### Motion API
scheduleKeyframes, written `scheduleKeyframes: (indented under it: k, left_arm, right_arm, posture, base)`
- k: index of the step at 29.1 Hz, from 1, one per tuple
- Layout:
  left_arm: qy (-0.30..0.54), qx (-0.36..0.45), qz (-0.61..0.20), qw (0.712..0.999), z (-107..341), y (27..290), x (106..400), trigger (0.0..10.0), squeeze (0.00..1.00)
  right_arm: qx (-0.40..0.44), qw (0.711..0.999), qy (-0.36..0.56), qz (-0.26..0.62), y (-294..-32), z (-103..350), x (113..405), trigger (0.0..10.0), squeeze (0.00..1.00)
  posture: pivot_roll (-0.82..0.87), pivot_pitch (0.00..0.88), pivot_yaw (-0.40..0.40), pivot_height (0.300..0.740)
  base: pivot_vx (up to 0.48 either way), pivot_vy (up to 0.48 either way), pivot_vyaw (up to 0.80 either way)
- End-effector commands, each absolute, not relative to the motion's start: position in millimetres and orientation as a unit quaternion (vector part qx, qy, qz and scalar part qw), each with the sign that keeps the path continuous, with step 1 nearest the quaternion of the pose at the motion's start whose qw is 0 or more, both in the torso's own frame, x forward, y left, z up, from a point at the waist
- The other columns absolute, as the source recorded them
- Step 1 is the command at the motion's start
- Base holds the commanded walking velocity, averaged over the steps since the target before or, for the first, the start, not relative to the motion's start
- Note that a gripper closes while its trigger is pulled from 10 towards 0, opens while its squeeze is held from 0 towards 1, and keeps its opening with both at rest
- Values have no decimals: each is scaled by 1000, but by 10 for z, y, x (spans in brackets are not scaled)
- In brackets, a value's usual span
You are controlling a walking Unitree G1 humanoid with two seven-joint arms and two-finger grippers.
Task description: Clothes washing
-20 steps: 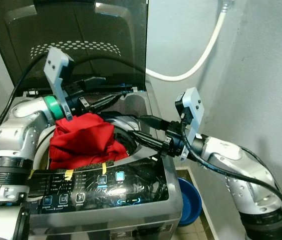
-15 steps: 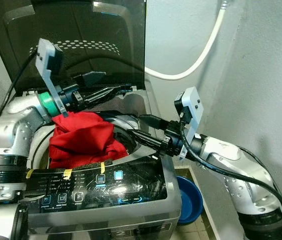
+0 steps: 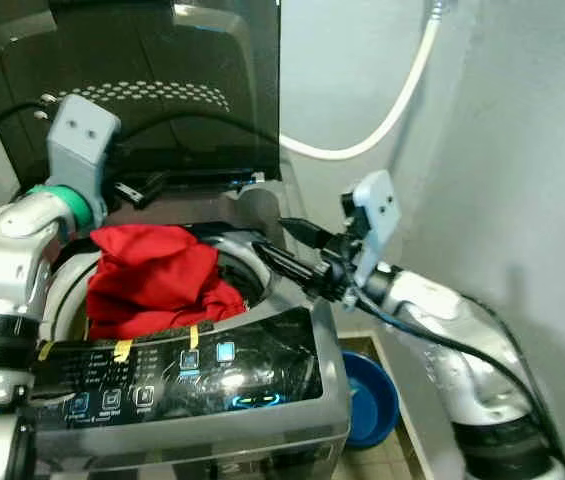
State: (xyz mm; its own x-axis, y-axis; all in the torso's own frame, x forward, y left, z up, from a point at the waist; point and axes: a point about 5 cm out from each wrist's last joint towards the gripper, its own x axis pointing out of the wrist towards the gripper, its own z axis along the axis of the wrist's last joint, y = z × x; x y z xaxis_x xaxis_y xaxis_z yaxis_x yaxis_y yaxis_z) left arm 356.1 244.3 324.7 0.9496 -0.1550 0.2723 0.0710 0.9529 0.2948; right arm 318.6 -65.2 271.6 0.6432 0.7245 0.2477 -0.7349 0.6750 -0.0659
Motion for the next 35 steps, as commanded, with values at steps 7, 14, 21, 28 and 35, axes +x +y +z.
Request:
scheduleKeyframes:
  k: [7, 14, 21, 28, 35]
  left_arm:
    - [-161, 127, 11, 979, 3066, 2317, 3300, 10000, 0]
    - [-180, 95, -13, 979, 3081, 2115, 3211, 10000, 0]
    - [-165, 81, 8, 983, 3010, 2067, 3167, 10000, 0]
    - [-184, 76, 61, 978, 3014, 2051, 3129, 10000, 0]
    - [-176, 82, 43, 980, 2968, 1958, 3130, 10000, 0]
  right_arm:
    - [22, 935, -127, 330, -703, 2632, 3368, 10000, 0]
    - [26, 945, -135, 297, -805, 2628, 3470, 10000, 0]
    - [34, 949, -127, 285, -858, 2538, 3487, 10000, 0]
    - [88, 951, -124, 270, -919, 2514, 3531, 10000, 0]
    - [91, 945, -133, 286, -852, 2519, 3507, 10000, 0]
  posture:
    - [60, 21, -93, 740]
    - [37, 14, -98, 740]
    - [37, 12, -112, 740]
    - [44, 7, -123, 740]
    - [48, 0, -94, 740]
  base:
    - [0, 0, 0]
    - [0, 0, 0]
    - [0, 0, 0]
    - [0, 0, 0]
    - [0, 0, 0]
